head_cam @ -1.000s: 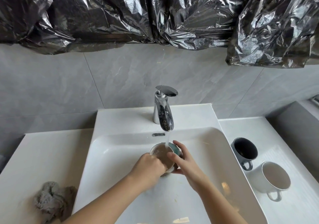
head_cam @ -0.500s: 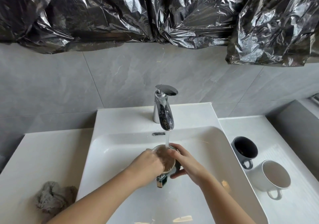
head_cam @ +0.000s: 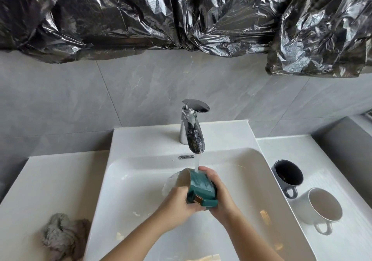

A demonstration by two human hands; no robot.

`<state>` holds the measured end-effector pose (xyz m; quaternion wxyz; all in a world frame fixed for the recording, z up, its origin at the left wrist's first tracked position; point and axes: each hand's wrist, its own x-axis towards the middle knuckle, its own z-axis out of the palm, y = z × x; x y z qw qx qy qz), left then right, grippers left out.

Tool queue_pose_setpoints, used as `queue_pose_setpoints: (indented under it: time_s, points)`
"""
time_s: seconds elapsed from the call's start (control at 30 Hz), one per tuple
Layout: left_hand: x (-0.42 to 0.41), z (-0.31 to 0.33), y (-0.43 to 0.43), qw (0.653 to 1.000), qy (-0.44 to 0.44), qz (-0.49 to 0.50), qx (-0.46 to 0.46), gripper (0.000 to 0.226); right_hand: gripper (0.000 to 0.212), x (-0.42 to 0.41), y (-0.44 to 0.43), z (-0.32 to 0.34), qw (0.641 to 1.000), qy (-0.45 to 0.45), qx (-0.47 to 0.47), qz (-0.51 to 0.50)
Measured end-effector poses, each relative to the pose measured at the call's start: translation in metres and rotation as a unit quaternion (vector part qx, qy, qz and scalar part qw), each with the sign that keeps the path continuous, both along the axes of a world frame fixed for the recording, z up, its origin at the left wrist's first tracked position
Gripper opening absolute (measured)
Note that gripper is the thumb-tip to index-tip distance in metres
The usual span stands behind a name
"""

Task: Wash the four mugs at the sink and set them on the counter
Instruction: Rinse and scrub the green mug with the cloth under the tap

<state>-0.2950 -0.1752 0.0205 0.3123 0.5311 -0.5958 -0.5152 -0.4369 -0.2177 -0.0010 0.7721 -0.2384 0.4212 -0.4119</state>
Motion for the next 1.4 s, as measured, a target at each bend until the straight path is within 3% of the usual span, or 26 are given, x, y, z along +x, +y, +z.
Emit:
queue_pose_setpoints:
  time_s: [0.13,0.3,0.47,0.6,0.7,0.77,0.9,0.97,1.03,1.07,1.17,1.27,1.33,1.4]
  points:
    - [0.009,-0.016,0.004,0.999,0.01,0.043,0.033,0.03,0.015,0.005,-0.007,0.011,0.992,0.085,0.051,0.077]
    - [0.007,-0.018,0.009,0.984,-0.083,0.143,-0.071,0.032,0.032,0.01,-0.009,0.011,0.993,0.067,0.055,0.085]
    - [-0.001,-0.002,-0.007,0.962,0.15,0.226,0.046,0.018,0.038,0.017,0.0,0.002,0.995,0.083,-0.037,0.029]
    - [-0.005,0.001,-0.009,0.955,0.193,0.208,0.086,0.02,0.043,0.017,-0.002,0.011,0.988,0.149,-0.01,0.025]
    - [-0.01,-0.007,-0.002,0.961,0.193,0.192,0.053,0.02,0.05,0.012,-0.003,0.017,0.991,0.125,0.004,0.044]
    - [-0.014,-0.011,0.002,0.97,0.151,0.187,0.017,0.03,0.049,0.011,-0.002,0.017,0.994,0.109,0.01,0.026]
    - [-0.018,-0.011,0.003,0.978,-0.016,0.183,-0.093,0.029,0.047,0.014,-0.003,0.008,0.997,0.031,0.062,-0.029]
    - [-0.016,-0.009,0.003,0.973,-0.097,0.168,-0.122,0.047,0.045,0.015,-0.007,0.006,0.994,-0.027,0.092,-0.044]
    - [-0.012,-0.009,0.002,0.968,-0.158,0.14,-0.138,0.057,0.042,0.015,-0.01,0.006,0.994,-0.03,0.101,-0.033]
    - [-0.01,-0.01,0.002,0.971,-0.143,0.137,-0.136,0.056,0.042,0.016,-0.01,0.004,0.995,-0.011,0.096,-0.022]
    - [-0.009,-0.004,0.0,0.976,0.028,0.204,-0.072,0.047,0.049,0.02,-0.004,0.006,0.997,0.069,0.031,0.009]
    - [-0.014,0.003,-0.009,0.951,0.148,0.267,0.05,0.034,0.044,0.019,0.005,0.003,0.983,0.137,-0.12,-0.006]
    - [-0.015,0.004,-0.009,0.94,0.18,0.274,0.092,0.031,0.04,0.018,0.007,0.004,0.97,0.171,-0.175,-0.005]
    - [-0.015,-0.003,-0.004,0.953,0.156,0.254,0.058,0.029,0.04,0.015,0.0,0.006,0.978,0.17,-0.123,-0.012]
